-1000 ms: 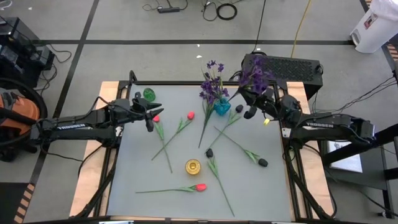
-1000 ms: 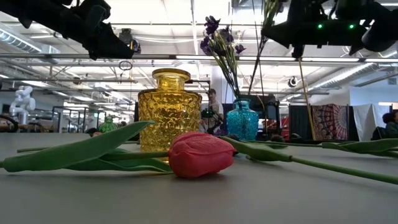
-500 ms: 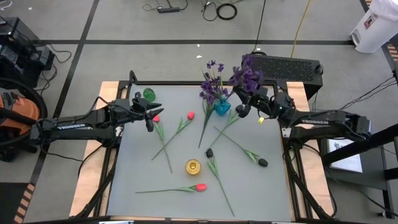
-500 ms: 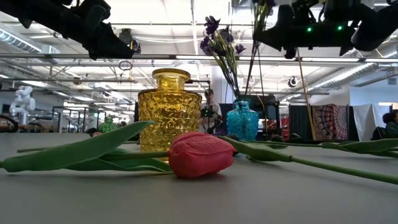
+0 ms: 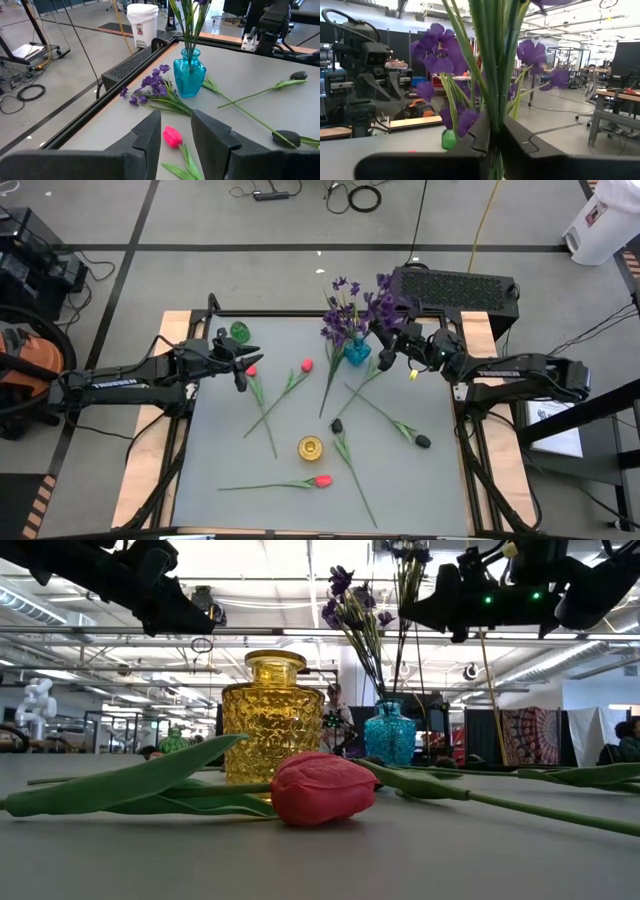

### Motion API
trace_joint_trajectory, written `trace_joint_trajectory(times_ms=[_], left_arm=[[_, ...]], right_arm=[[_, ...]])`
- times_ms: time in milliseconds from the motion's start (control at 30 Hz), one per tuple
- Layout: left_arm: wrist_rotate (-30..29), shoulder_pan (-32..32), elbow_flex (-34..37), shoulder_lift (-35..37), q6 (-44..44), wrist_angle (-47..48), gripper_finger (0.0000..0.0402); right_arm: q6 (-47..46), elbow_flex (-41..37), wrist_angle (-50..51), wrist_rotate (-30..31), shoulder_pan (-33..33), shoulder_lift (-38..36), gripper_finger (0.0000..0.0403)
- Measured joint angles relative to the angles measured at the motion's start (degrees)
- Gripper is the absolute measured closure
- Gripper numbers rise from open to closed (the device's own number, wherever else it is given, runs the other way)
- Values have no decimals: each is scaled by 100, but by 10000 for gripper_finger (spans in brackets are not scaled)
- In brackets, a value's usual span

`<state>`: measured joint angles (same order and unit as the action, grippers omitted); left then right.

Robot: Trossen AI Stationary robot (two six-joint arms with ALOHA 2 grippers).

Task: Sort flowers into vase by color
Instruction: Put the right purple flowers into the blue vase

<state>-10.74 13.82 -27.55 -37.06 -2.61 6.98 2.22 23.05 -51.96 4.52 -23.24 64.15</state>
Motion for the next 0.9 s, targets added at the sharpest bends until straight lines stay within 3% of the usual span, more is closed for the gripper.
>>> trace_joint_trajectory(times_ms=[467, 900], left_arm=[[-1, 1, 0, 0, -13, 0, 285], [0, 1, 0, 0, -25, 0, 285]], right_arm=[[0, 0, 66, 11, 0, 29, 256], [22, 2, 559, 18, 0, 28, 177]])
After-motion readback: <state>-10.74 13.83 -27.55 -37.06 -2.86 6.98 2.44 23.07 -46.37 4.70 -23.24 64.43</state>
